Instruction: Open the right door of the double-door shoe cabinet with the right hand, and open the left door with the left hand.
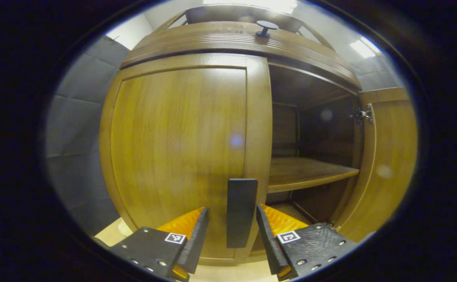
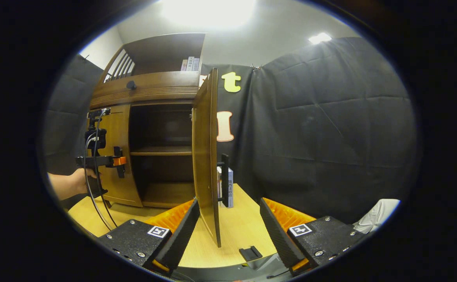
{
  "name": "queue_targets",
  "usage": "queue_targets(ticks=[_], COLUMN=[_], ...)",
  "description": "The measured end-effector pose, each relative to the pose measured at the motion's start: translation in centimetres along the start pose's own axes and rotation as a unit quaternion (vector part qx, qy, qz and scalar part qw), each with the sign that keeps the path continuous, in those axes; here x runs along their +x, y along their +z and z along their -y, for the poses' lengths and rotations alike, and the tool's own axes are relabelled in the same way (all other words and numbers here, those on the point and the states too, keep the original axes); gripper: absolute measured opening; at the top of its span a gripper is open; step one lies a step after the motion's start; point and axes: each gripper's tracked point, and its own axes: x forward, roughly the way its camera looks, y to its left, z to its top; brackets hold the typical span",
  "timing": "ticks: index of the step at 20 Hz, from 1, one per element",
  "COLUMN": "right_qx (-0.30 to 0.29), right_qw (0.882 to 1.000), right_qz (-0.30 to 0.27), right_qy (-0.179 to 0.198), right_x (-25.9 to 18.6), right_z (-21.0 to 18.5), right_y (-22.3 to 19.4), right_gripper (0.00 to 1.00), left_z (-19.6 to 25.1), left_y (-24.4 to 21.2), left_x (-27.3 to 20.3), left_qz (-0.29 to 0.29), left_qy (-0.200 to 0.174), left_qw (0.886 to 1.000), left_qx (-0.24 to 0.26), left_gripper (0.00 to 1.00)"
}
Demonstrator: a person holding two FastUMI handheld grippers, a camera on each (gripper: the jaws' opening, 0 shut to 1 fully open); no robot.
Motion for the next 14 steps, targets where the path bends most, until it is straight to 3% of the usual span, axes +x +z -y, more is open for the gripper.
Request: queue_targets(ticks=[4,7,13,14], right_qx=[0.004,0.010,0.019,0.020], right_qw=[1.000,1.000,0.999,0.998], right_qz=[-0.007,-0.007,-0.006,-0.007], right_qy=[0.014,0.023,0.047,0.052], right_x=[-0.2,-0.3,0.1,0.2], right_z=[-0.2,-0.5,-1.6,-1.9], right_y=[-0.2,-0.2,-0.7,-0.7], right_gripper=[0.95,0.95,0.95,0.95], left_z=[0.5,0.9,0.8,0.8], left_y=[-1.7,-1.8,-1.8,-1.7], left_x=[0.9,1.6,-0.2,-0.4], left_qz=[-0.020,-0.019,-0.025,-0.026], left_qy=[-0.009,-0.008,-0.026,-0.029], left_qw=[0.999,1.000,0.999,0.999], left_qx=[-0.029,-0.007,-0.011,-0.013], left_gripper=[0.69,0.34,0.16,0.20])
